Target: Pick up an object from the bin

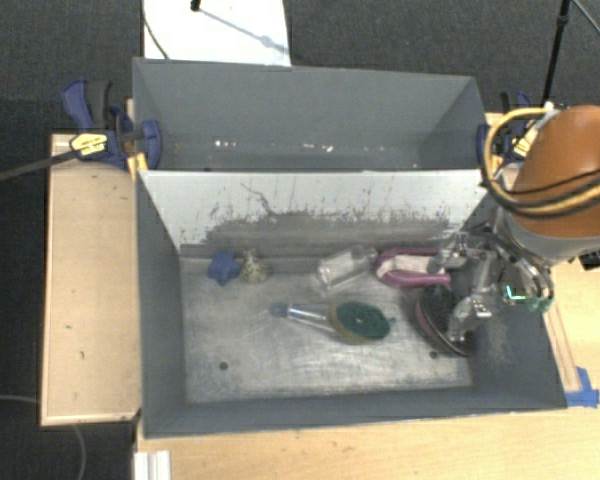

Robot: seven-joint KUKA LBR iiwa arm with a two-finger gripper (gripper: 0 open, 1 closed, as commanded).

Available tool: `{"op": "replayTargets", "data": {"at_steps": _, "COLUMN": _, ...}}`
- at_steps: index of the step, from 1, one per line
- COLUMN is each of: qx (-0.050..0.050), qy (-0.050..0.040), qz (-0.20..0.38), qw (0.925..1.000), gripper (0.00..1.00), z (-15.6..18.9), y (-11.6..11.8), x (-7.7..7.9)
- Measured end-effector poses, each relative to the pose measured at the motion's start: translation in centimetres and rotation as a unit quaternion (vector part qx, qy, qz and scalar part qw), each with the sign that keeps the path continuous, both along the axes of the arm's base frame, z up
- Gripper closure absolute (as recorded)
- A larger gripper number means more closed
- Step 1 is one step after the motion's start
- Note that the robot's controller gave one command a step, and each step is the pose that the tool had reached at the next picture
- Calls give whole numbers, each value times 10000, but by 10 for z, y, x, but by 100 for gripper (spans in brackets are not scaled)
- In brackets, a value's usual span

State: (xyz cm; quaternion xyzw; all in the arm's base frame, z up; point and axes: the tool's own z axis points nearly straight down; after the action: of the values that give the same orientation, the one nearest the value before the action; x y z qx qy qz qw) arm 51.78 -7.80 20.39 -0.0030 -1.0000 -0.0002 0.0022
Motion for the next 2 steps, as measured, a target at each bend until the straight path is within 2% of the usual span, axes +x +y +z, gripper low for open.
{"op": "replayTargets", "data": {"at_steps": 1, "qx": -2, "qy": -62, "qz": -741, "qw": 9972, "gripper": 0, "z": -134, "y": -52, "x": -2}}
{"op": "replayTargets", "data": {"at_steps": 2, "qx": -4, "qy": -48, "qz": -1416, "qw": 9899, "gripper": 0, "z": -103, "y": -55, "x": -3}}
